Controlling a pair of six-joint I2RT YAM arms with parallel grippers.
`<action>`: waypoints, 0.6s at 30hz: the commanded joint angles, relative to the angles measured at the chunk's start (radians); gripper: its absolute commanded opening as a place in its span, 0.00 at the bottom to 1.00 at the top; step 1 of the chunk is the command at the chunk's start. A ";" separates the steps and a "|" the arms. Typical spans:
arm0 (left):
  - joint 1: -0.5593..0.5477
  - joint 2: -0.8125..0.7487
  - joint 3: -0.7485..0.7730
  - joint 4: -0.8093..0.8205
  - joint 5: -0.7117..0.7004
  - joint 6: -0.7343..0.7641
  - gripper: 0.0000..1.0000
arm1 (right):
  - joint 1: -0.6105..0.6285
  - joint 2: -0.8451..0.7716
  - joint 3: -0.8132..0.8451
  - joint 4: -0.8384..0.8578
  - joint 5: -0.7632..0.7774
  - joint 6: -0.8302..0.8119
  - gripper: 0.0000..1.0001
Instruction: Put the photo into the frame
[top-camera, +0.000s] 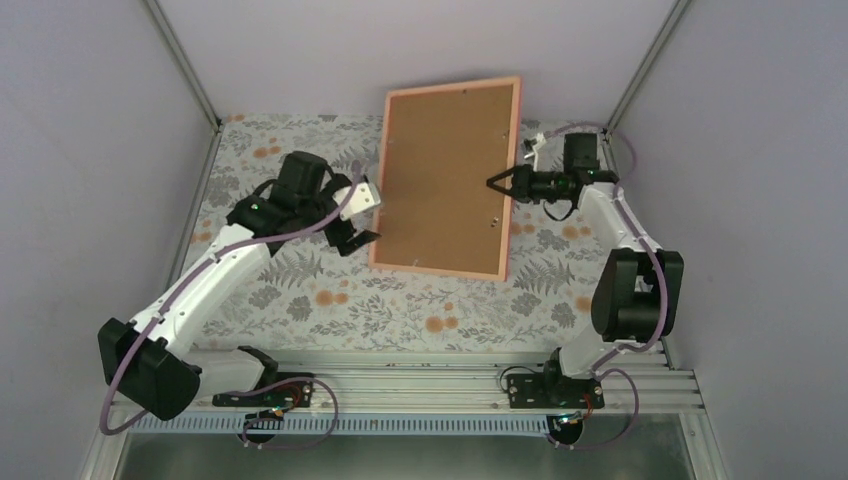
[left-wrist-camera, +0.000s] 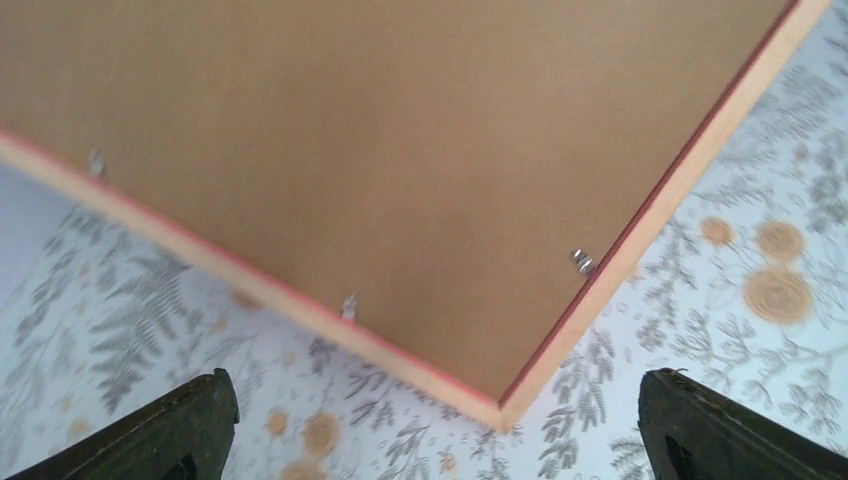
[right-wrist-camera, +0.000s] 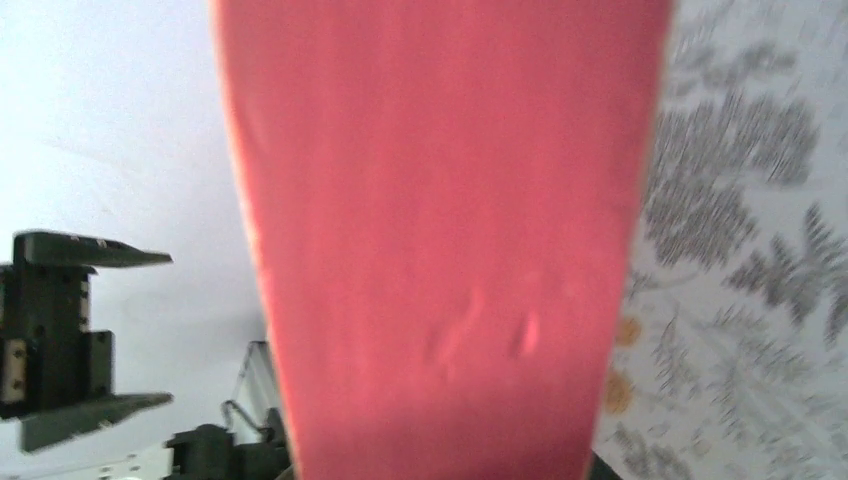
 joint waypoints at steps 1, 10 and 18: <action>0.097 -0.020 0.081 -0.025 0.012 -0.118 1.00 | -0.010 -0.084 0.189 -0.086 0.055 -0.275 0.04; 0.300 -0.027 0.124 -0.011 0.055 -0.293 1.00 | -0.002 -0.164 0.410 -0.140 0.321 -0.494 0.04; 0.371 0.012 0.169 0.014 -0.040 -0.367 1.00 | 0.099 -0.200 0.502 -0.142 0.609 -0.705 0.03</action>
